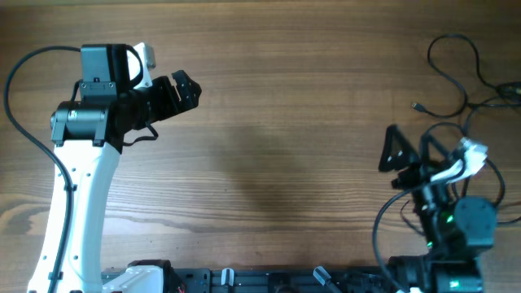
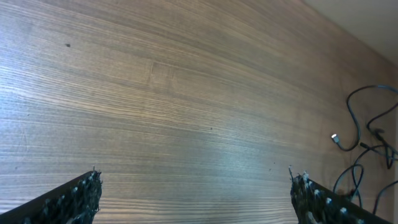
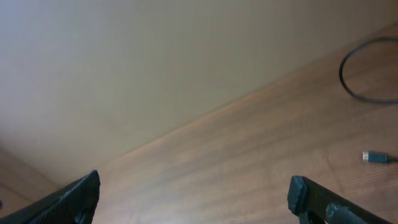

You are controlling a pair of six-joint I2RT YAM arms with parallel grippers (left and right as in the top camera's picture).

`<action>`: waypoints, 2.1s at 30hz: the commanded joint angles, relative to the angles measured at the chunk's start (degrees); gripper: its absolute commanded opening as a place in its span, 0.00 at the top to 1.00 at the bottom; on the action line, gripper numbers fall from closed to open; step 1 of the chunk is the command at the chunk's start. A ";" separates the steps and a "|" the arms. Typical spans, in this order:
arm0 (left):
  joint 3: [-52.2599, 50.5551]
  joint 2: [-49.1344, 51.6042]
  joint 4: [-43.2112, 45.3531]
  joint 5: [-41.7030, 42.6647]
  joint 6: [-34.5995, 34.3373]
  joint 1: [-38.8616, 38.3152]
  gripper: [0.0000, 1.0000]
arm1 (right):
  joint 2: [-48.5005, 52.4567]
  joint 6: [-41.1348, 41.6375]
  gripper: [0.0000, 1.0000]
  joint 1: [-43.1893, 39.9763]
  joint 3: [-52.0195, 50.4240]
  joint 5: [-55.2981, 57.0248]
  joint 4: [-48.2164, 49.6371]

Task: Untangle cables

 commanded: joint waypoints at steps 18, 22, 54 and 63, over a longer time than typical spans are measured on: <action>0.04 0.26 0.17 -0.13 1.11 0.26 0.00 | -17.77 3.37 0.00 6.19 -21.18 14.34 8.02; 0.04 0.26 0.17 -0.13 1.11 0.26 0.00 | -17.75 3.30 0.00 6.19 -21.18 14.34 7.96; -10.21 -35.10 4.94 -9.18 1.36 0.26 0.00 | -17.68 3.32 0.00 6.19 -21.18 14.34 7.96; -43.19 -70.18 23.34 -9.16 1.36 0.26 0.00 | -17.68 3.30 0.00 6.19 -21.18 14.34 7.93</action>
